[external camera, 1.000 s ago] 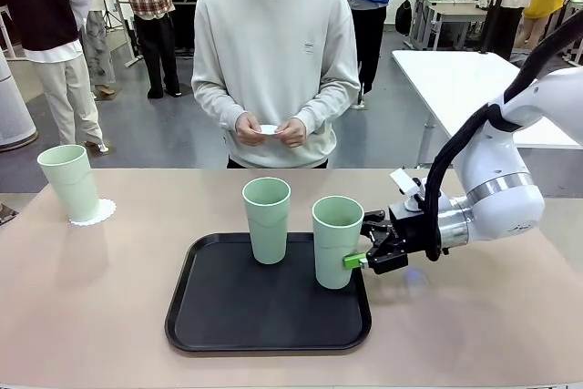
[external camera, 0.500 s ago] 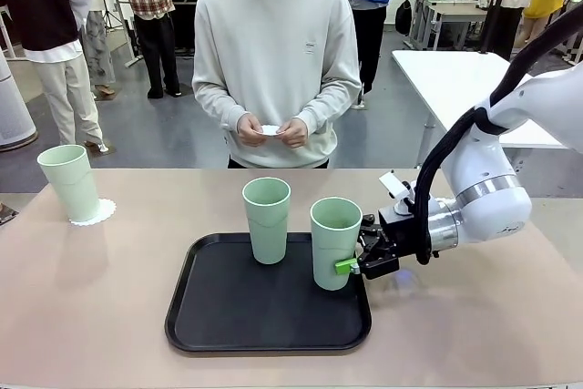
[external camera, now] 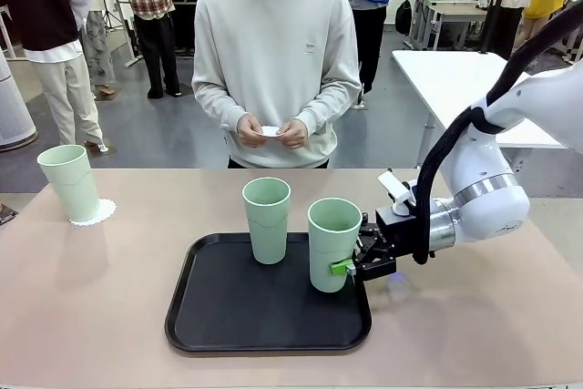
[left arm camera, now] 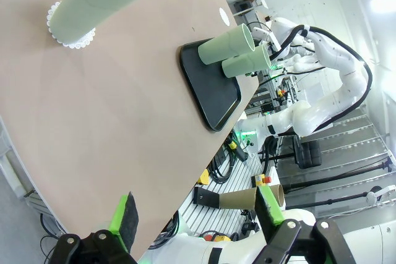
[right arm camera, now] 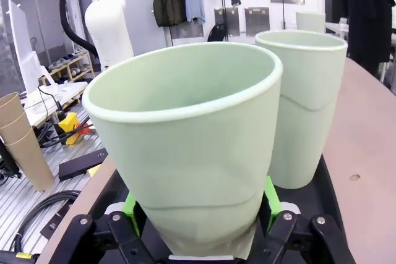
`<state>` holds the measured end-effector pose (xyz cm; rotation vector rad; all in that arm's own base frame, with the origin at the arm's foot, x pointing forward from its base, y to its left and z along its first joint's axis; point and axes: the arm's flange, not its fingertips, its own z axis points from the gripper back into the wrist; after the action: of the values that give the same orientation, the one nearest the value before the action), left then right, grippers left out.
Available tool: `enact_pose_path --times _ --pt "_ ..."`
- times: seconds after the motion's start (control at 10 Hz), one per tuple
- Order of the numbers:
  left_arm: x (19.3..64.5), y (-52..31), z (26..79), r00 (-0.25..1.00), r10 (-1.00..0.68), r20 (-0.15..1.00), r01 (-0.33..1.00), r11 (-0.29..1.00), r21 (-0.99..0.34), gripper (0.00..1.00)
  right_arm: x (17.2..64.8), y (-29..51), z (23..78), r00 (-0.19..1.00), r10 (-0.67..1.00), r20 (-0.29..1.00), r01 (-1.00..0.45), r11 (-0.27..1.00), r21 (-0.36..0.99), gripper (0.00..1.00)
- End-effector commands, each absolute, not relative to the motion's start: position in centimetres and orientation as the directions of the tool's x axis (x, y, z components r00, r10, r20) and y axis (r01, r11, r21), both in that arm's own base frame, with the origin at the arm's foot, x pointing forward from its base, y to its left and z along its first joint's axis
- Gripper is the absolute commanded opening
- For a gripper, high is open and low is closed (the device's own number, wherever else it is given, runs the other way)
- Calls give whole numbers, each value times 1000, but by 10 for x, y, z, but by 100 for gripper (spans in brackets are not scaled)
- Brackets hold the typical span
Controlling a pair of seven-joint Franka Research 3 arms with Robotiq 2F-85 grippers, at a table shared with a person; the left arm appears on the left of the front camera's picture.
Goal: Place coasters on the table and set cups on them.
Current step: Take one Reusable plastic cup from the Flat Tray and place it on a coaster set by the human.
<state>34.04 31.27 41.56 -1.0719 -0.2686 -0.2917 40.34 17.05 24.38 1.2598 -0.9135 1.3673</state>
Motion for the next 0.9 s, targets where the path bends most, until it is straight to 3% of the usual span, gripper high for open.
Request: enact_pose_path --times 0.0,0.1,0.5,0.8 --pt "339 313 417 928 -103 359 365 448 -816 100 389 154 268 45 167 985 -982 -173 74 37" --pt "339 313 417 928 -103 359 365 448 -816 100 381 142 298 94 211 973 -987 -107 119 0" --pt "339 313 417 928 -103 359 365 448 -816 100 379 76 433 156 255 954 -987 85 138 0" --pt "339 313 417 928 -103 359 365 448 -816 100 387 53 433 197 309 931 -970 201 138 0"
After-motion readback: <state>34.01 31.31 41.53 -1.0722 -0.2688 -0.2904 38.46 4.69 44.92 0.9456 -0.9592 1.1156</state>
